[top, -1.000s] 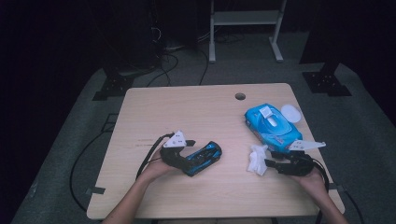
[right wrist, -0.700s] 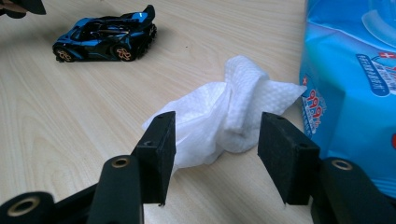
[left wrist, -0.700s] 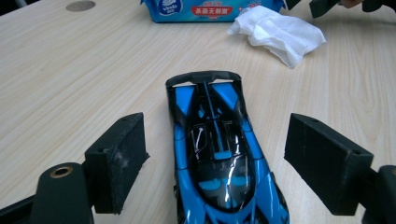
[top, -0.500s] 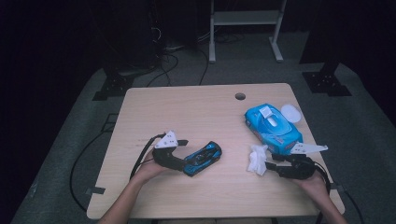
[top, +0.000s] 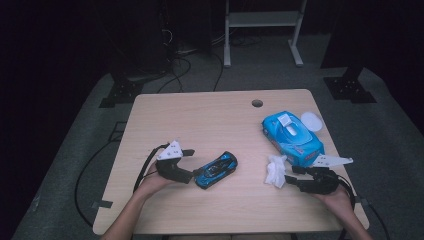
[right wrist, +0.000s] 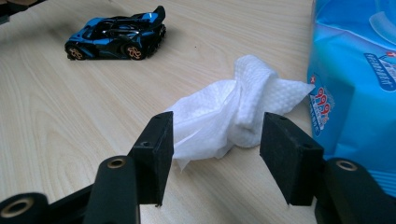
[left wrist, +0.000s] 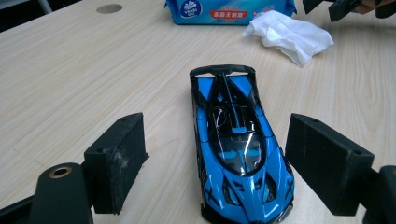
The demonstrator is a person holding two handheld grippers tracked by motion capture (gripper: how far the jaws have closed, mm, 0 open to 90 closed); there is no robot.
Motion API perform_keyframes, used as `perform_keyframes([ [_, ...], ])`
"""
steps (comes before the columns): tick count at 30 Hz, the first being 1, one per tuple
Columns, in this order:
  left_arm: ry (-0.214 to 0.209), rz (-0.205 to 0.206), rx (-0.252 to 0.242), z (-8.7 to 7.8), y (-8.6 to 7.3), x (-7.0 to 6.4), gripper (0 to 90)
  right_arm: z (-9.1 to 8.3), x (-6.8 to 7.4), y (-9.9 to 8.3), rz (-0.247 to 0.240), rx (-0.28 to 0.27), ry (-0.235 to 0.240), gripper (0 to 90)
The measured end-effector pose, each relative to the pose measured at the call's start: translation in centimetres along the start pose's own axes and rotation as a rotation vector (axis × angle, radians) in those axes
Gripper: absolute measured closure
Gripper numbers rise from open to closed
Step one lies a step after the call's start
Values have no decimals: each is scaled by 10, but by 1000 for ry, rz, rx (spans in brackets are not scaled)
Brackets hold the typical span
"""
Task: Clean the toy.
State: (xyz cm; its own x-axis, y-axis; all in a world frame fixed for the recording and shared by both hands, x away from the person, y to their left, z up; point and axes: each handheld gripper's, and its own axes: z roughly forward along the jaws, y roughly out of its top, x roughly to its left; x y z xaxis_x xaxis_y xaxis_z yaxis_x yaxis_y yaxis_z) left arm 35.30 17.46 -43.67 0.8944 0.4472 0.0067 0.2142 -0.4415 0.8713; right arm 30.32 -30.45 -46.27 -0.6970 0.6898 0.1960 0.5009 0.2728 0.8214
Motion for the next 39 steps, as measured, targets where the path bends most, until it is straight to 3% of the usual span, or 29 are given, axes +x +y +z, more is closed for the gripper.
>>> perform_keyframes([
  [16,39,-35,2,-26,-21,3,196,-1,0,0,0,-9,1,420],
  [24,44,-28,27,-36,-28,2,193,0,1,0,6,-6,1,411],
  [39,79,-57,14,-53,-43,2,179,2,1,-2,7,-5,-10,339],
])
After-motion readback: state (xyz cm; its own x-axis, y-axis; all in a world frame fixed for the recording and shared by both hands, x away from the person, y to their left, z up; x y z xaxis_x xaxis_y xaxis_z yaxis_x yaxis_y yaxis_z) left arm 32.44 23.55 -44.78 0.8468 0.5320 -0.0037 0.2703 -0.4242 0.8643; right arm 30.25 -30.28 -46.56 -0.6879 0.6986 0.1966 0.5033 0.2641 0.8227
